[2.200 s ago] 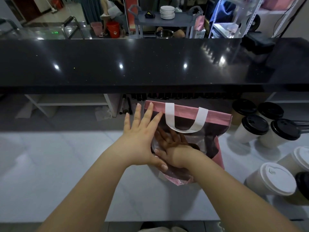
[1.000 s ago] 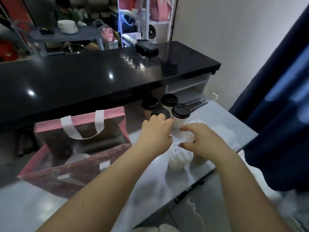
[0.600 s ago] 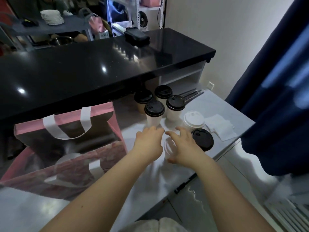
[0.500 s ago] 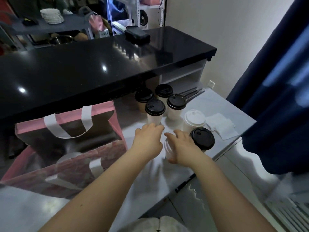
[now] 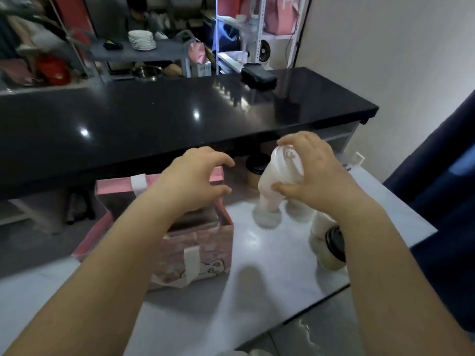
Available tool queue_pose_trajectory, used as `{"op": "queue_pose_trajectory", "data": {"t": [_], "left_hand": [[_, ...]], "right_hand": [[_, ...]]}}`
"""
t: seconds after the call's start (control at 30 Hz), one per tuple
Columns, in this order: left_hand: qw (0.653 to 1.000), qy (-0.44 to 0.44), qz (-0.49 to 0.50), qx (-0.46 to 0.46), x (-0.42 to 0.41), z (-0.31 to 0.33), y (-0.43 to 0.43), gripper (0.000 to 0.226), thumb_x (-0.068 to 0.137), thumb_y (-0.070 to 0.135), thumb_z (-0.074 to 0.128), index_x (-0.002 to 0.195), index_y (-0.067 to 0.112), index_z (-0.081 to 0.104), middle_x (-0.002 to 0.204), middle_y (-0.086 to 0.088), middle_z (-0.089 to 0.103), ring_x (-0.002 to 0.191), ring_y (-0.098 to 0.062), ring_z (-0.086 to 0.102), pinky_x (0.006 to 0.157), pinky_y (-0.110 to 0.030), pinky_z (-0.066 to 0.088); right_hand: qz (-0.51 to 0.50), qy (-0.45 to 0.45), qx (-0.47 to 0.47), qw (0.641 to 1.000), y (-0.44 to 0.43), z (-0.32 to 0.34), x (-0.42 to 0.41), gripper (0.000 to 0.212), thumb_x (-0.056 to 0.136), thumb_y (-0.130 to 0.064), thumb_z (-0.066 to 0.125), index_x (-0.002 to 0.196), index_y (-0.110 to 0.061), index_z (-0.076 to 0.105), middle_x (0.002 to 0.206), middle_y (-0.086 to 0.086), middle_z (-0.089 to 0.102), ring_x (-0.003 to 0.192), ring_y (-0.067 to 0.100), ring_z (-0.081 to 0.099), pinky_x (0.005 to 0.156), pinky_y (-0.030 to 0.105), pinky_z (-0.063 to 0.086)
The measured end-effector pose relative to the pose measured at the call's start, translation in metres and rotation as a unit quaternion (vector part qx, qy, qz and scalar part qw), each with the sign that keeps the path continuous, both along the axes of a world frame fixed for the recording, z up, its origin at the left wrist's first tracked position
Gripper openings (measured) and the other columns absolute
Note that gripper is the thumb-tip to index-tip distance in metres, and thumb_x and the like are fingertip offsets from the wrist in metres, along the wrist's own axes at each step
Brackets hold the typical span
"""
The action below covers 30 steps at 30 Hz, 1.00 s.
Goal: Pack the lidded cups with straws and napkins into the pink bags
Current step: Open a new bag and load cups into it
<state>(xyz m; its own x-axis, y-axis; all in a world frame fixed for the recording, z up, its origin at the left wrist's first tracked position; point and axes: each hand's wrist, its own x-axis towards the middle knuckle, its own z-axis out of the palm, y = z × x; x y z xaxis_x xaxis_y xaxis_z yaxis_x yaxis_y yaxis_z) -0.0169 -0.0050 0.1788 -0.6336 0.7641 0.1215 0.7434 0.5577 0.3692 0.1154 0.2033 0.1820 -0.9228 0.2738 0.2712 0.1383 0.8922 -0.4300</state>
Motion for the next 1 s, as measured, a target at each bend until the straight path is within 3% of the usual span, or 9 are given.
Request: {"op": "queue_pose_trajectory", "data": {"t": [0.17,0.27,0.4,0.53,0.6,0.67,0.73,0.8,1.0], "left_hand": [[0.994,-0.095,0.047,-0.021,-0.037,-0.003,-0.067,0.037,0.071,0.038,0.084,0.102,0.045,0.064,0.097,0.019,0.061,0.089,0.004,0.058,0.067,-0.013,0.044],[0.988,-0.148,0.037,-0.038,-0.05,-0.005,-0.088,0.04,0.066,0.04,0.087,0.1,0.045,0.067,0.091,0.02,0.067,0.083,0.01,0.061,0.063,-0.006,0.044],[0.98,-0.173,-0.017,-0.096,-0.044,-0.021,-0.088,0.06,0.067,0.041,0.086,0.12,0.042,0.06,0.111,0.022,0.064,0.103,0.002,0.059,0.089,-0.024,0.051],[0.978,-0.172,-0.051,-0.103,-0.039,-0.033,-0.093,0.076,0.06,0.042,0.087,0.126,0.043,0.048,0.116,0.021,0.057,0.107,-0.006,0.056,0.09,-0.029,0.05],[0.979,-0.128,-0.044,-0.152,-0.039,-0.039,-0.097,0.11,0.051,0.06,0.084,0.144,0.04,0.028,0.136,0.013,0.042,0.124,-0.015,0.041,0.105,-0.039,0.041],[0.973,-0.089,-0.037,-0.208,-0.038,-0.046,-0.099,0.137,0.046,0.072,0.081,0.152,0.037,0.003,0.154,0.012,0.017,0.142,-0.021,0.017,0.118,-0.051,0.02],[0.968,-0.072,-0.04,-0.237,-0.036,-0.052,-0.099,0.146,0.046,0.077,0.079,0.152,0.034,-0.012,0.16,0.012,-0.001,0.148,-0.024,-0.001,0.12,-0.054,0.005],[0.968,-0.052,-0.051,-0.242,-0.034,-0.056,-0.101,0.148,0.047,0.079,0.077,0.151,0.032,-0.019,0.161,0.01,-0.009,0.149,-0.027,-0.007,0.118,-0.054,0.0],[0.974,0.007,-0.049,-0.221,-0.021,-0.059,-0.113,0.152,0.048,0.081,0.074,0.149,0.025,-0.025,0.162,0.003,-0.01,0.149,-0.03,-0.008,0.117,-0.057,-0.002]], "right_hand": [[0.069,0.035,0.009,0.997,-0.044,0.034,-0.034,0.077,0.068,-0.038,0.081,0.133,-0.038,0.04,0.137,-0.015,0.034,0.127,0.015,0.032,0.1,0.033,0.032],[0.109,0.031,-0.001,0.994,-0.074,0.041,-0.048,0.078,0.069,-0.039,0.08,0.136,-0.038,0.039,0.139,-0.015,0.034,0.129,0.016,0.034,0.103,0.033,0.033],[0.168,-0.044,-0.016,0.985,-0.108,0.037,-0.059,0.077,0.07,-0.045,0.079,0.135,-0.045,0.038,0.135,-0.02,0.036,0.122,0.01,0.038,0.097,0.033,0.039],[0.176,-0.128,0.017,0.976,-0.134,0.011,-0.07,0.073,0.073,-0.046,0.076,0.135,-0.043,0.037,0.132,-0.018,0.039,0.117,0.01,0.041,0.088,0.031,0.043],[0.166,-0.149,0.042,0.974,-0.142,-0.004,-0.072,0.072,0.074,-0.044,0.074,0.136,-0.038,0.038,0.134,-0.013,0.04,0.12,0.015,0.04,0.092,0.033,0.043],[0.148,-0.179,0.065,0.97,-0.144,-0.014,-0.073,0.073,0.073,-0.042,0.075,0.136,-0.037,0.038,0.135,-0.01,0.041,0.122,0.018,0.038,0.098,0.037,0.042],[0.121,-0.204,0.101,0.966,-0.141,-0.019,-0.072,0.075,0.073,-0.041,0.075,0.136,-0.037,0.036,0.133,-0.006,0.043,0.122,0.021,0.038,0.1,0.04,0.04],[0.086,-0.21,0.14,0.964,-0.14,-0.022,-0.072,0.076,0.072,-0.04,0.075,0.136,-0.037,0.034,0.13,-0.004,0.043,0.119,0.024,0.039,0.095,0.039,0.042],[0.094,-0.222,0.205,0.949,-0.165,-0.044,-0.076,0.078,0.069,-0.04,0.079,0.132,-0.028,0.035,0.124,0.0,0.043,0.111,0.026,0.043,0.094,0.038,0.041]]}}
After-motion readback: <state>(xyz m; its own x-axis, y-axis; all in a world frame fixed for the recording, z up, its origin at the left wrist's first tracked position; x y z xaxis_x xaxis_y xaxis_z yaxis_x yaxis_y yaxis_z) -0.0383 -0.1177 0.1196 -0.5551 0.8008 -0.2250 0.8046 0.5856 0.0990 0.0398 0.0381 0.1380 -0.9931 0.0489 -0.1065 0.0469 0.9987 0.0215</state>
